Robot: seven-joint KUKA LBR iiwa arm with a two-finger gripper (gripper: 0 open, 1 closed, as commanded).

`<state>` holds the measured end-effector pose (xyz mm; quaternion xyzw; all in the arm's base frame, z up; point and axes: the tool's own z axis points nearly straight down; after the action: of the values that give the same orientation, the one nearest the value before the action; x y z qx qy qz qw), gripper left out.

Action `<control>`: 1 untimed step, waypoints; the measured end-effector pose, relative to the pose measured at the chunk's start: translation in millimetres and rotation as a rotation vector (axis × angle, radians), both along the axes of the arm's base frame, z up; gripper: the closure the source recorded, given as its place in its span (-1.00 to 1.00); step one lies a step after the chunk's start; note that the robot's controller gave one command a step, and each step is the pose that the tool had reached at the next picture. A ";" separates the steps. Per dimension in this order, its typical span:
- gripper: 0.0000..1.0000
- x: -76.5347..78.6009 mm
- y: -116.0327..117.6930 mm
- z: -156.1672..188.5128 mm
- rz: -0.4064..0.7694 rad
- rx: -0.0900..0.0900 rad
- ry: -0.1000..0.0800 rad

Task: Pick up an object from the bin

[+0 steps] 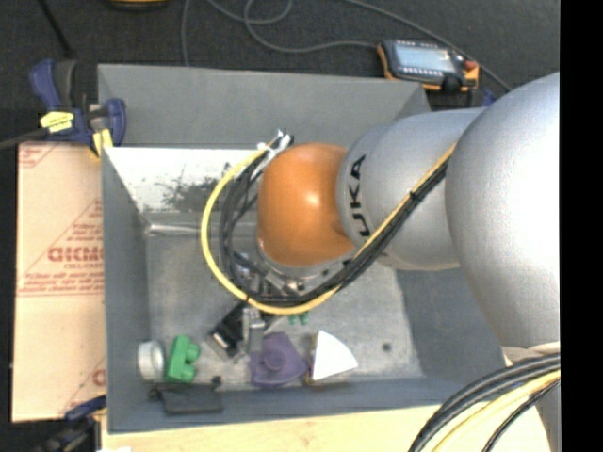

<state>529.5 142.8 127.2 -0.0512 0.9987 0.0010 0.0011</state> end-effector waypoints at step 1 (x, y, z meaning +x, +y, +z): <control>1.00 4.8 -5.5 -54.1 0.021 0.000 0.001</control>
Offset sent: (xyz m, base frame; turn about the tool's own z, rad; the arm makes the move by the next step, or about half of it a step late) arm 0.0000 0.0000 0.0000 0.0000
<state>534.3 137.3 73.1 -0.0617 0.9981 0.0009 0.0005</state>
